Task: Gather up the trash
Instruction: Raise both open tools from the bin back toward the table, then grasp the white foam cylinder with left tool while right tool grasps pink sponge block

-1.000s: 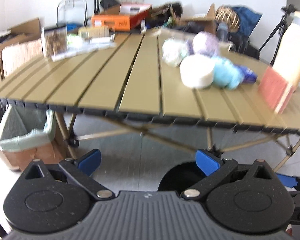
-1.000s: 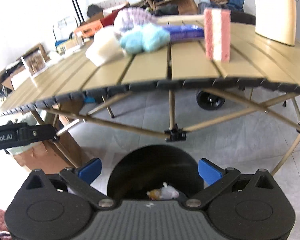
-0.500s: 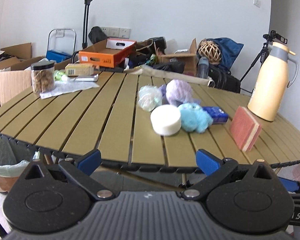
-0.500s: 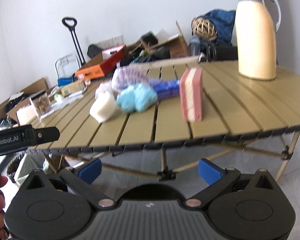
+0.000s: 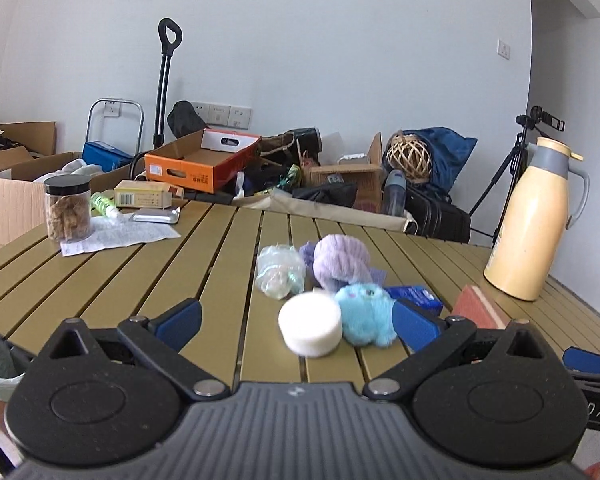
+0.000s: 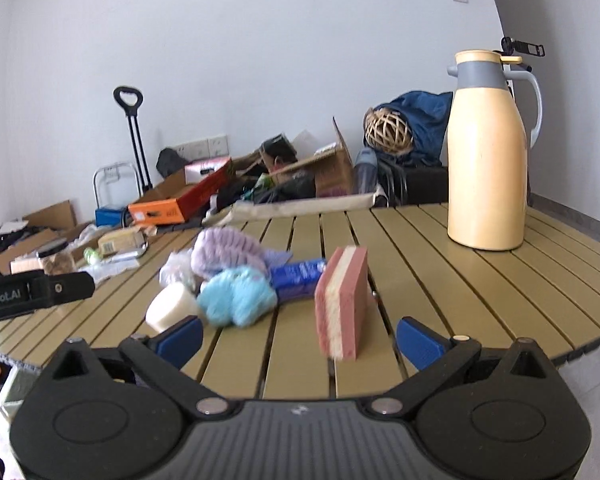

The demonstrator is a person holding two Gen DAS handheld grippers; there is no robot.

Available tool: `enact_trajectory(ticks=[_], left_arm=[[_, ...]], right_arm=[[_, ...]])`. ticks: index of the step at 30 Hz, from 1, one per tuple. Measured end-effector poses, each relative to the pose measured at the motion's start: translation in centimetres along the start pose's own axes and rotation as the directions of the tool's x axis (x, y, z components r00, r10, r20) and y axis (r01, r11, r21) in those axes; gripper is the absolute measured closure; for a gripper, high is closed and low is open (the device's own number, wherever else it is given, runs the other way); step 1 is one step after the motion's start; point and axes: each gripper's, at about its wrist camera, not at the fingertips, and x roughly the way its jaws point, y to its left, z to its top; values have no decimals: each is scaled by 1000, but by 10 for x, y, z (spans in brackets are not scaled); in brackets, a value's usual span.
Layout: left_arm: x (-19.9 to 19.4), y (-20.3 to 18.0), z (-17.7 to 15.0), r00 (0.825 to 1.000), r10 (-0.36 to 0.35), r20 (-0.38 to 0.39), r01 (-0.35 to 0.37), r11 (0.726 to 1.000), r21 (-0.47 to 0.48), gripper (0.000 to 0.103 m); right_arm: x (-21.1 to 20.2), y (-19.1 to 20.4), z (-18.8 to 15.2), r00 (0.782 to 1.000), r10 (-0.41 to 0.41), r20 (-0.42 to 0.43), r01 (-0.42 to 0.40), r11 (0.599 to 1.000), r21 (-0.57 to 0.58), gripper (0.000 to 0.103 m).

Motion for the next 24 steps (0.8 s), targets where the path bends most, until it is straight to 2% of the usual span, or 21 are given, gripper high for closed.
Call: enact_trajectory(ticks=[2,4,7,12,18,21,23,24], left_arm=[[7,0,2,1000,2,7,-2,1000,-4,0],[15,0,3,1000,-4,5,4,1000,-10,0],[28,-1,4,1000,-11,-3,11,1000,-8,0],[47,-2,4,1000,9,-29,-10,1000,-16,0],[62,-3,-1,998,-3,-58,2,1000,-21,0],[70,-4,-2,998,-7,-65,6,1000,-12,0],[76,-4,-2,997,-9,-75,8,1000,-11,0],[79,-4,-2,997,-7,-80,6,1000,-13,0]], right_arm=[[9,-2,1,1000,-9,8,9,1000,6,0],[18,-3,1,998,-58,29,58,998,0,0],[35,-5,-2,995,-91,31,91,996,-8,0],[64,-10,-6,995,-99,12,99,995,9,2],[95,-9,-8,989,-150,15,150,989,-5,17],[107,-13,-11,985,-171,-3,171,985,18,40],[114,-17,-13,984,-178,-17,178,983,43,67],[116,-19,-15,984,-178,-24,180,982,57,72]])
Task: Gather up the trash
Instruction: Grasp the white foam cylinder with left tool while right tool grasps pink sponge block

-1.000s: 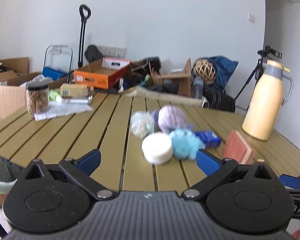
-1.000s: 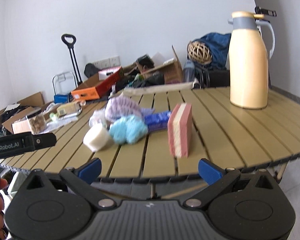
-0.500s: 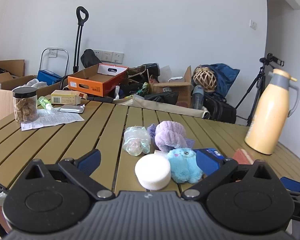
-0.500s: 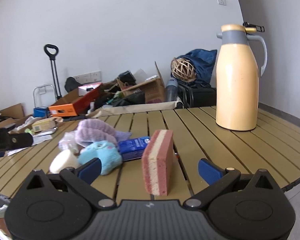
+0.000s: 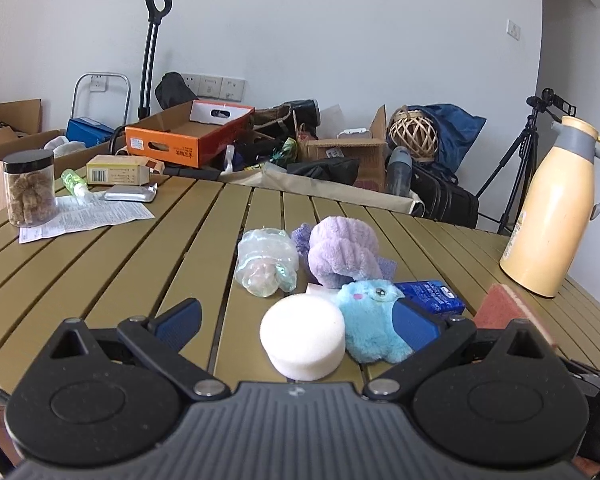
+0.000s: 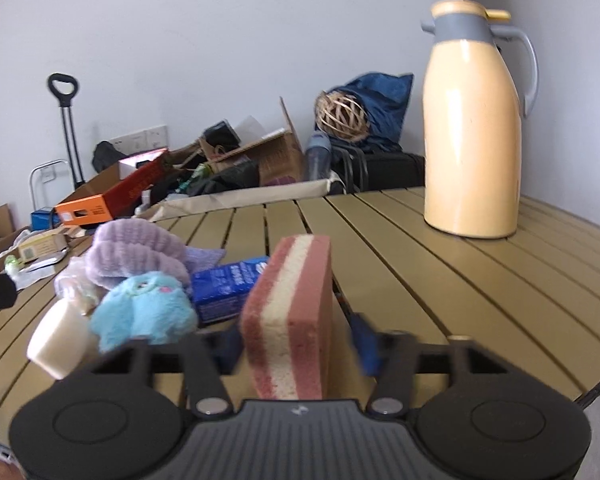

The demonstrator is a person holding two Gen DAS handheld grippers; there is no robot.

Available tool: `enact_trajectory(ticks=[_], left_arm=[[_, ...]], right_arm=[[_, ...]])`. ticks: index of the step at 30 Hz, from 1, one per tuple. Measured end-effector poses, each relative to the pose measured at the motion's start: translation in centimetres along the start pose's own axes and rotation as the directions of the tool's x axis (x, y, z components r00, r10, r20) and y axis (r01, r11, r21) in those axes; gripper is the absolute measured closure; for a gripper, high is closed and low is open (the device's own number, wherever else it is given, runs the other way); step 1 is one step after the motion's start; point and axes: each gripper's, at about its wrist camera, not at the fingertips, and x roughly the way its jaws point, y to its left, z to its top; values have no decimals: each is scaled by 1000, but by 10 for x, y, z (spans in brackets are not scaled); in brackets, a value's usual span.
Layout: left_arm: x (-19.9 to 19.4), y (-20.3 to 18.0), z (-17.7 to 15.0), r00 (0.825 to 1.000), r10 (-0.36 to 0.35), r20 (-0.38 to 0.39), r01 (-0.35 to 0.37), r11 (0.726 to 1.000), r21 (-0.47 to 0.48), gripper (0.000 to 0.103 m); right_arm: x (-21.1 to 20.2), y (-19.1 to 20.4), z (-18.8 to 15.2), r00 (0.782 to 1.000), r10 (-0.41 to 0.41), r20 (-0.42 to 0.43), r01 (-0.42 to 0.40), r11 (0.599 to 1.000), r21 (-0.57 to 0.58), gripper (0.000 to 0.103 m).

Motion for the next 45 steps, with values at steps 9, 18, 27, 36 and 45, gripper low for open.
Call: enact_trajectory(ticks=[9,18,27,36,45], left_arm=[[26,0,-3,999,28,-42,-29,1000,-5,0],[46,3,-11,997,39,-72,-43,998,-52,0],[53,-1,-18,996,54,-68,-57,998,-38,13],[54,-1,-21,996,17,-85,-18,1000,-10,45],[43,1,-15,998,-2,-64,2,1000,-7,46]], right_arm=[[-12,-6,0,999,7,49,-10,999,48,73],[-22,-12,-1,998,0,68,-5,998,64,73],[-23,-13,-3,997,0,76,-5,997,72,73],[-25,-12,-4,997,12,77,-17,997,71,73],[-26,-11,-4,997,21,78,-27,997,69,73]])
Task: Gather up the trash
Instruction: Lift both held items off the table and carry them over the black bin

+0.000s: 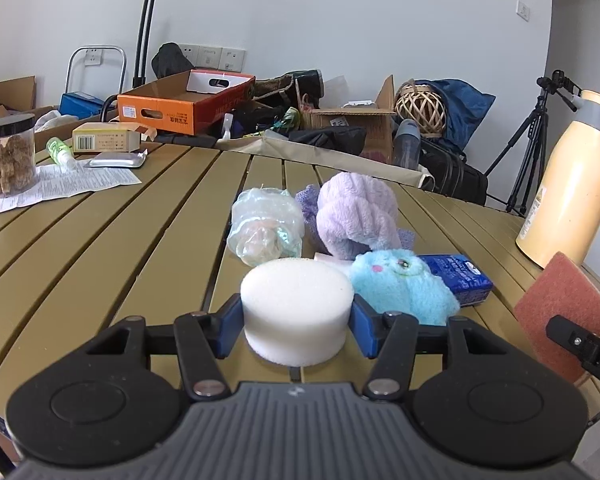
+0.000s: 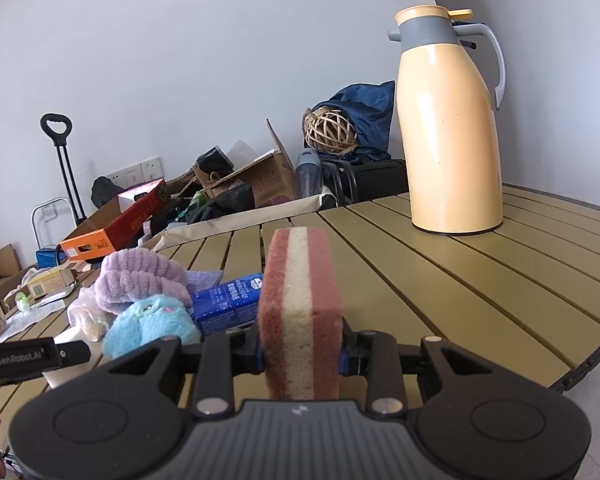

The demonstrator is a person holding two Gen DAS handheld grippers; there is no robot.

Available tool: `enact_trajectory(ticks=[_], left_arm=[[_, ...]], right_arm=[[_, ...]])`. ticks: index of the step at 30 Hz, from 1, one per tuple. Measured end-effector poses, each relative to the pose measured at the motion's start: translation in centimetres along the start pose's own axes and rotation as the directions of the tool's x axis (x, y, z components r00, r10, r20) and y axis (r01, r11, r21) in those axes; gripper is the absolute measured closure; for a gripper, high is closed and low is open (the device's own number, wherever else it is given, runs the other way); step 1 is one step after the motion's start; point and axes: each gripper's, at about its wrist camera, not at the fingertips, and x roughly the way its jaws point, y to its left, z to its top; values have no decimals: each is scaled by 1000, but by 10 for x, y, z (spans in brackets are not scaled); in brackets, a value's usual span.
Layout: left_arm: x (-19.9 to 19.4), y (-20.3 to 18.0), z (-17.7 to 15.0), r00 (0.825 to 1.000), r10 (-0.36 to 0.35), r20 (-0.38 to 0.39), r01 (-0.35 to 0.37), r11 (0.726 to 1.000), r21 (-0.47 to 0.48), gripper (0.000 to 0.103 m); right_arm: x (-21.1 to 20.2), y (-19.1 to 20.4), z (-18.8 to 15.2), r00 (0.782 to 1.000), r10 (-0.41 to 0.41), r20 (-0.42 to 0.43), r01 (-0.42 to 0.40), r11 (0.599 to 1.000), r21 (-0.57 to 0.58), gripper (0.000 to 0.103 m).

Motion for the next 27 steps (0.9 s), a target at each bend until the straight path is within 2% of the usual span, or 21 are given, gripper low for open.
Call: enact_trajectory(ticks=[17,27], left_arm=[[-52,-3,10,994,-72,84,70,997,27,46],[-75,0,3,989,-104,107,95,992,88,46]], right_arm=[[-28,10,5,996,88,29,-87,996,-9,73],[-44,17,4,990,142,22,-141,989,-50,73]])
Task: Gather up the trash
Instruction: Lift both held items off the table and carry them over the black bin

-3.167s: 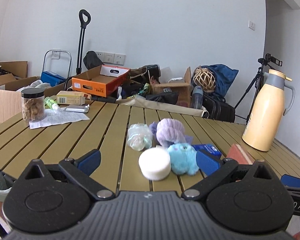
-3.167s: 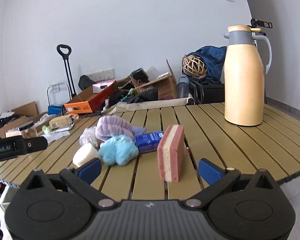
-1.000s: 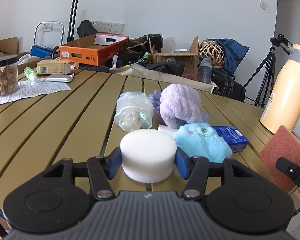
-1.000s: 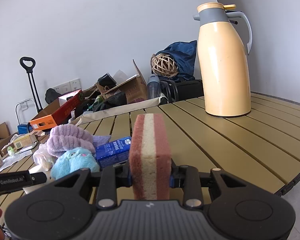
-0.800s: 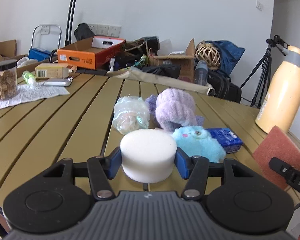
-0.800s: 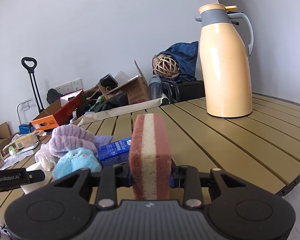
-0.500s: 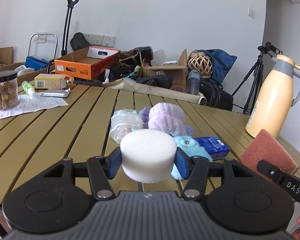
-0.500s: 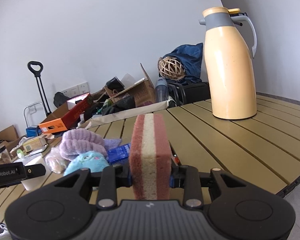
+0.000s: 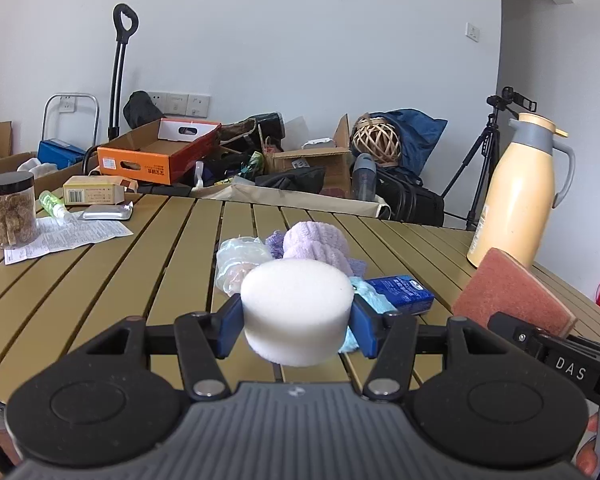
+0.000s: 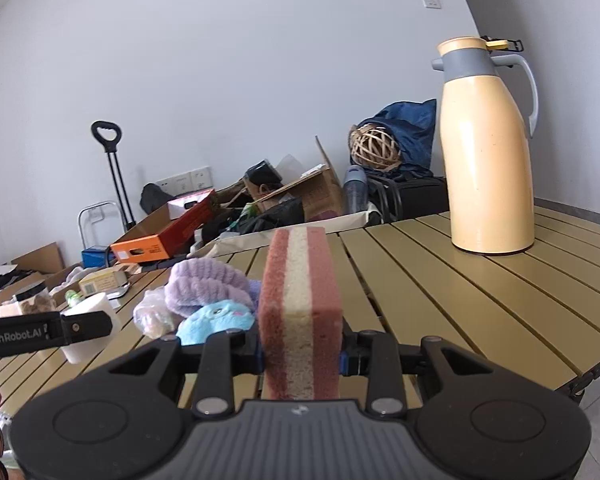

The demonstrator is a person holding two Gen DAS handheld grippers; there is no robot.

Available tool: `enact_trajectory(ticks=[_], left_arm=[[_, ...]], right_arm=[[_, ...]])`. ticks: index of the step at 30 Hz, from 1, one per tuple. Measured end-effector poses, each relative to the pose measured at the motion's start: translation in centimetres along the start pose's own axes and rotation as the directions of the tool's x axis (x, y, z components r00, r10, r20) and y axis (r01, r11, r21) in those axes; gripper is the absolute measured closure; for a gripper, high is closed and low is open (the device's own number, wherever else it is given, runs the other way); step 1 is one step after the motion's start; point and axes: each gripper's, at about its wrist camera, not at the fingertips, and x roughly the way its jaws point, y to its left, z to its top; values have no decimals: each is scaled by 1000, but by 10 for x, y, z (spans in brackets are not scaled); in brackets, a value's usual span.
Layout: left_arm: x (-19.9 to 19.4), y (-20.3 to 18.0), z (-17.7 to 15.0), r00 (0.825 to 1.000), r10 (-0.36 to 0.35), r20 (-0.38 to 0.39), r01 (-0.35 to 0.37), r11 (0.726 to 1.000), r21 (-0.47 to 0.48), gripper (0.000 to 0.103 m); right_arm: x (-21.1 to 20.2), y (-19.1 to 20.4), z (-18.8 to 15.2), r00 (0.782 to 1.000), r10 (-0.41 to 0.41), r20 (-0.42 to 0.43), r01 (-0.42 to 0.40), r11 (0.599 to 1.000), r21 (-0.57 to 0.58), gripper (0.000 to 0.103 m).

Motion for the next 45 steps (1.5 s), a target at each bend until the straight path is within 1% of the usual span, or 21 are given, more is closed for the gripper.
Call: enact_trajectory(ticks=[6,13,16,21,29,32,36,45], left_arm=[[-16,5,-2,1000,-23,15,23,1000,11,46],[-34,5,-7,997,-73,21,73,997,29,46],[-41,4,-9,996,-83,24,82,996,37,46],[-53,2,-12,995,-96,30,95,995,30,46],[-67,-13,-22,990,-139,29,138,989,61,46],[-70,-16,-27,989,-144,23,141,987,76,46],[-75,-18,-36,989,-150,1,149,985,81,46],[-82,-15,-71,984,-145,-105,153,986,69,46]], right_arm=[[-14,9,-1,999,36,-8,-37,998,-41,73],[-28,18,-4,996,82,-24,-84,993,-88,73],[-33,21,-7,995,95,-34,-98,989,-109,73],[-44,23,-11,994,104,-45,-109,984,-140,73],[-60,30,-19,993,109,-47,-116,974,-196,73],[-63,33,-23,991,114,-65,-125,971,-206,73],[-70,36,-33,988,120,-93,-137,967,-214,73],[-87,37,-67,974,124,-192,-162,967,-197,73]])
